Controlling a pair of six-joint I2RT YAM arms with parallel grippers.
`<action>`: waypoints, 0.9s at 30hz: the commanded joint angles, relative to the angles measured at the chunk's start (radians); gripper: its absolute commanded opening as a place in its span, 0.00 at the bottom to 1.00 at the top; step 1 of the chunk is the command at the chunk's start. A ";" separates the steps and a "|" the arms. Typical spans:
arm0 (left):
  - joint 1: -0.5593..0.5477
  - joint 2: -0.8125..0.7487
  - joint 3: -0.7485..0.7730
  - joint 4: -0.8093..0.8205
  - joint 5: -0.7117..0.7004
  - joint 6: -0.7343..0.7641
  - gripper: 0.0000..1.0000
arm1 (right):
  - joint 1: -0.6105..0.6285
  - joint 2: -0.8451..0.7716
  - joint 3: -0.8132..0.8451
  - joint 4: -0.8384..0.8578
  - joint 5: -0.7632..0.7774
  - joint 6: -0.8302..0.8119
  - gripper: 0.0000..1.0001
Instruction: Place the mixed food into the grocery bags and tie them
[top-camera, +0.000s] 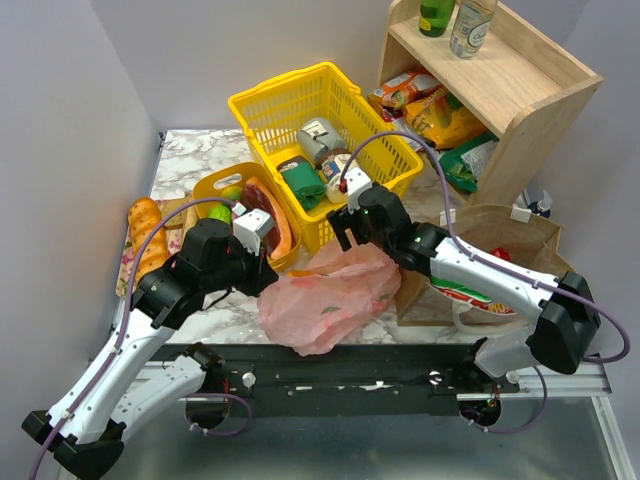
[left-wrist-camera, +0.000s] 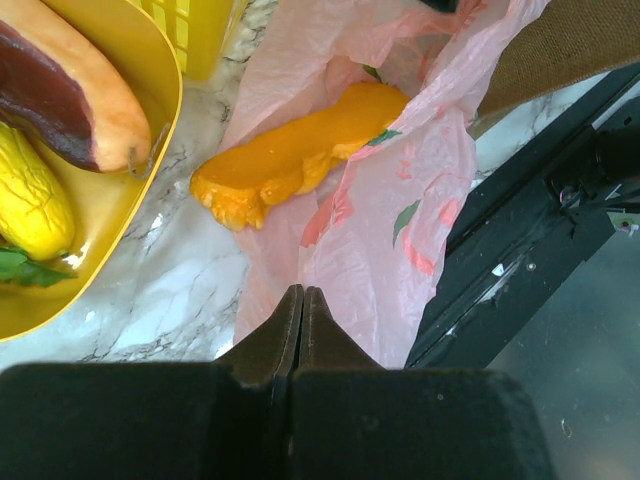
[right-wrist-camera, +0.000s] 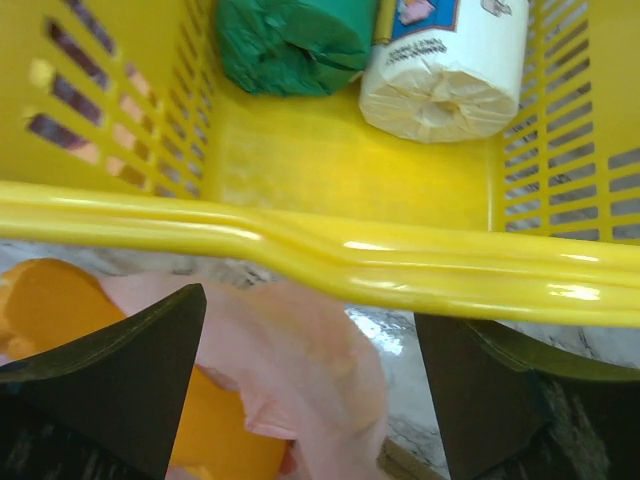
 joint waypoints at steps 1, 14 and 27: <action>0.003 -0.017 0.026 0.017 0.011 0.010 0.00 | -0.046 0.015 -0.015 0.016 -0.048 -0.035 0.90; 0.003 -0.002 0.062 0.023 -0.119 0.040 0.00 | -0.046 -0.014 -0.060 -0.002 -0.206 0.035 0.09; 0.000 -0.107 0.001 0.291 -0.221 0.299 0.00 | -0.046 -0.490 -0.205 0.086 -0.008 0.031 0.01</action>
